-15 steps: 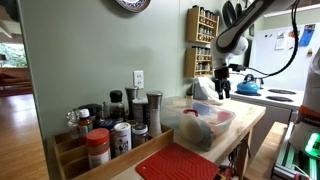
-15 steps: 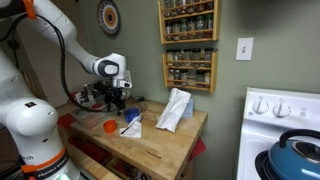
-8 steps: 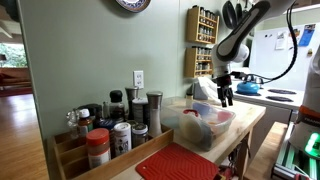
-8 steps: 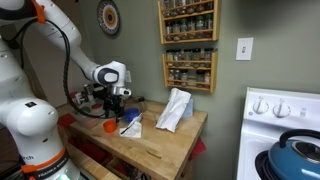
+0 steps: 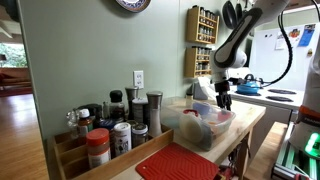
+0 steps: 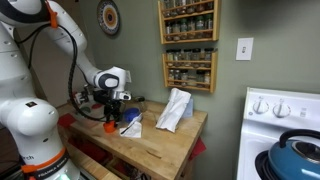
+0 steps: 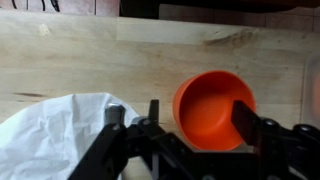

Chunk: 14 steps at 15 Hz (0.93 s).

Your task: Pick up the orange bowl and stack it into the blue bowl, pick up the orange and blue bowls stack and put it in the crisper drawer

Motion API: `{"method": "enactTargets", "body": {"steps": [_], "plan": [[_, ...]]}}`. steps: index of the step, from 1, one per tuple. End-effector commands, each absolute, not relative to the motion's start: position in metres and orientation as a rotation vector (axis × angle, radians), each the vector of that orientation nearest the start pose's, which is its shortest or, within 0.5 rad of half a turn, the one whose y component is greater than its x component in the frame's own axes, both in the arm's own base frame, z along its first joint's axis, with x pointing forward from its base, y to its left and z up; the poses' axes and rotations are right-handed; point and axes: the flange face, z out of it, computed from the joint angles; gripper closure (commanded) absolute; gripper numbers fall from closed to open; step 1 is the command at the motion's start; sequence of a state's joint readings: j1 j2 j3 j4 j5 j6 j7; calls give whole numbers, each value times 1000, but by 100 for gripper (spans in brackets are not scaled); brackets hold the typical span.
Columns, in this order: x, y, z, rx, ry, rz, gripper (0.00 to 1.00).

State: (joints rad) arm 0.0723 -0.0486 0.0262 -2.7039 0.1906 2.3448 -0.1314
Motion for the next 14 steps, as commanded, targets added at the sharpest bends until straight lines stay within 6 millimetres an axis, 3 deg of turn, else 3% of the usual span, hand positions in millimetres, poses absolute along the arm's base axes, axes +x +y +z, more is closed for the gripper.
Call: {"method": "enactTargets", "body": {"steps": [1, 6, 7, 14], "plan": [[372, 41, 213, -2977, -106, 461, 57], [375, 42, 210, -2977, -110, 468, 95], [375, 42, 210, -2977, -110, 469, 99], [379, 40, 219, -2979, -110, 467, 99]]}}
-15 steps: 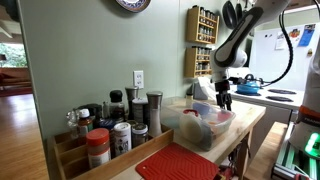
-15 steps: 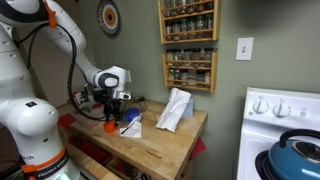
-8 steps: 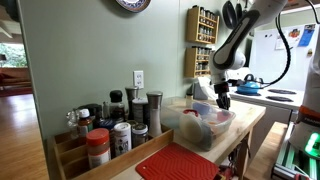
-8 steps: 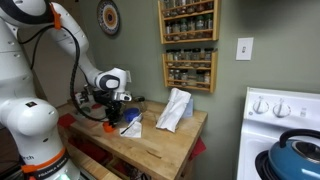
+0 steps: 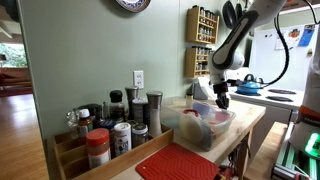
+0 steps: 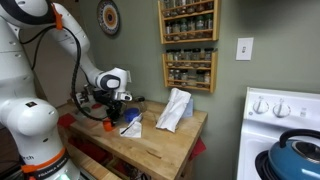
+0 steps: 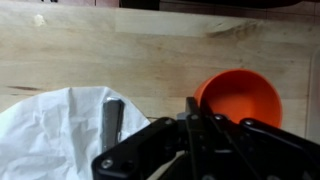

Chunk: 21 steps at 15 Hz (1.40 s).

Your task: Pick up the orange bowl and stack it into the blue bowl, pick up the orange and blue bowls stack and put it in the crisper drawer

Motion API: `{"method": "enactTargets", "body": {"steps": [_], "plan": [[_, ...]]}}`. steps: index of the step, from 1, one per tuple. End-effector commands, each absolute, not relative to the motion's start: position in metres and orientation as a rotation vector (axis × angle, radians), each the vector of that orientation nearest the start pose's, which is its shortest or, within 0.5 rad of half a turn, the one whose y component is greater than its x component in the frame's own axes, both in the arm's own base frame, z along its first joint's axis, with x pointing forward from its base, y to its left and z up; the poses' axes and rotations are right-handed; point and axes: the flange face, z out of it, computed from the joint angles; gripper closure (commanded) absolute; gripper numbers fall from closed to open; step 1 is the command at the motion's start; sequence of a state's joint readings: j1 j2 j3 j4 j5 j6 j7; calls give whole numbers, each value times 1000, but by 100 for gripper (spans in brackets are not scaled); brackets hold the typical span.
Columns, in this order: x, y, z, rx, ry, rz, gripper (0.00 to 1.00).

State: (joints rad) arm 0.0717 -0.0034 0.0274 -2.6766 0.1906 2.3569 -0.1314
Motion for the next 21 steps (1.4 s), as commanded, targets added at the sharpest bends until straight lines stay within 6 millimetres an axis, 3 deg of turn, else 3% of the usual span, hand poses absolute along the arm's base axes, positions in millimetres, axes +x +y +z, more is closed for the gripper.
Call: {"method": "enactTargets", "body": {"steps": [1, 4, 10, 14, 21], "plan": [[381, 39, 230, -2985, -115, 440, 99], [392, 33, 259, -3006, -111, 351, 99], [434, 22, 328, -3050, -3, 149, 99], [463, 29, 325, -3080, 114, 157, 99], [485, 32, 283, -3160, 292, 302, 99]]}}
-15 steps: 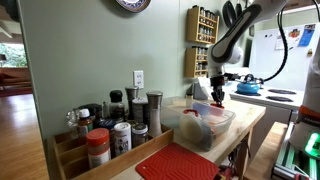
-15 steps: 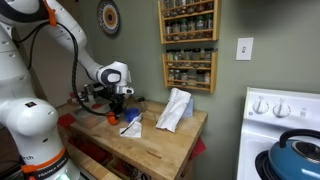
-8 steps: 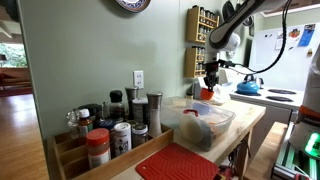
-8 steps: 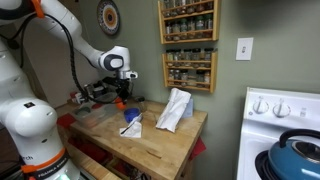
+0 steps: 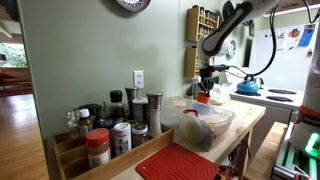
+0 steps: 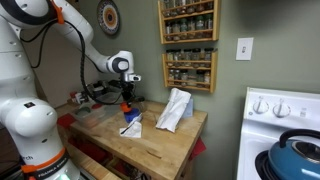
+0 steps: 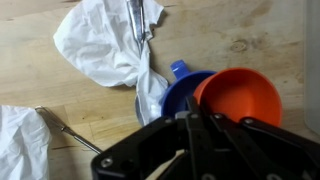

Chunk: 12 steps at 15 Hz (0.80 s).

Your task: Pick up the orange bowl and stack it into the blue bowl, pick up the orange and blue bowls stack and put it in the crisper drawer

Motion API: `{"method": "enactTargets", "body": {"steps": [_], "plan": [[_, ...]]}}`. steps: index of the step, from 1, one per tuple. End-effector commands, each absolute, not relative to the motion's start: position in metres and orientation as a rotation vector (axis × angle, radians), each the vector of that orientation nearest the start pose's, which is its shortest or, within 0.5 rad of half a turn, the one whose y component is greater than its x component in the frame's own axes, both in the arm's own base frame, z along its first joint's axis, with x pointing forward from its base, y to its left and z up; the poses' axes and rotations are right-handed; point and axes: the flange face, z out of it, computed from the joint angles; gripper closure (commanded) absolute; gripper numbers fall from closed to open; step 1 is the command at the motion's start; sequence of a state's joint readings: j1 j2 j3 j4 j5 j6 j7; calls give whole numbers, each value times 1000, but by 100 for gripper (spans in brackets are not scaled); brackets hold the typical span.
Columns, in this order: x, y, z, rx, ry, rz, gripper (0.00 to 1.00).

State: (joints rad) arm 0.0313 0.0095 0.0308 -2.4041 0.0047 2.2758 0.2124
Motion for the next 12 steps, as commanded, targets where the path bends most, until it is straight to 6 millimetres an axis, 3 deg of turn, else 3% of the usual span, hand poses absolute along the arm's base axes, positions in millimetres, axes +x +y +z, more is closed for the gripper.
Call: {"method": "enactTargets", "body": {"steps": [1, 9, 11, 12], "plan": [[486, 33, 278, -3159, 297, 316, 99], [494, 33, 248, -3142, 429, 362, 99], [495, 33, 245, -3139, 478, 362, 83], [496, 33, 245, -3138, 495, 363, 64]]}}
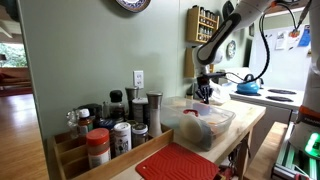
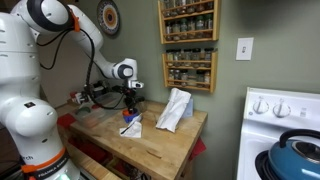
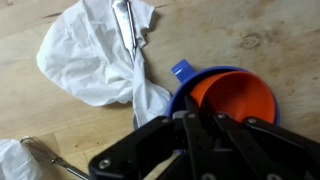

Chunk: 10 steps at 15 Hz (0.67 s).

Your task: Pick up the orange bowl and stack it into the blue bowl, pick up the orange and blue bowls stack and put it in the crisper drawer

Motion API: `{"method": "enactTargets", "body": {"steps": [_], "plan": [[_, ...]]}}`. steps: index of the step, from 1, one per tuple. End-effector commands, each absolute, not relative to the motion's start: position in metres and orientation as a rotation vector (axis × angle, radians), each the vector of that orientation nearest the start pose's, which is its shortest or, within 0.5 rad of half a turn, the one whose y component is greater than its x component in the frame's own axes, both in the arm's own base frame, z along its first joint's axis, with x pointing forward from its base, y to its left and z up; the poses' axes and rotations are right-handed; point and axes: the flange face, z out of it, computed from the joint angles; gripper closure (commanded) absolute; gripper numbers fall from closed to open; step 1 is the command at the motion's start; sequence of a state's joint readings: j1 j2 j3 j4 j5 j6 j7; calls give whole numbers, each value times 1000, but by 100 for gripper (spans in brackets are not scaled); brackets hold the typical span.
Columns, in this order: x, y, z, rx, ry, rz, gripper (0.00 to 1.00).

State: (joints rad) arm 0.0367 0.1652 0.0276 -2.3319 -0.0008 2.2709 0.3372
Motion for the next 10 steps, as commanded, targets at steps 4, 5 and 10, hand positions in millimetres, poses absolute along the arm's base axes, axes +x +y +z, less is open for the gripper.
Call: {"method": "enactTargets", "body": {"steps": [4, 5, 10], "plan": [[493, 31, 252, -3138, 560, 337, 35], [492, 29, 253, -3137, 575, 333, 27], [488, 10, 244, -3115, 628, 356, 0]]}}
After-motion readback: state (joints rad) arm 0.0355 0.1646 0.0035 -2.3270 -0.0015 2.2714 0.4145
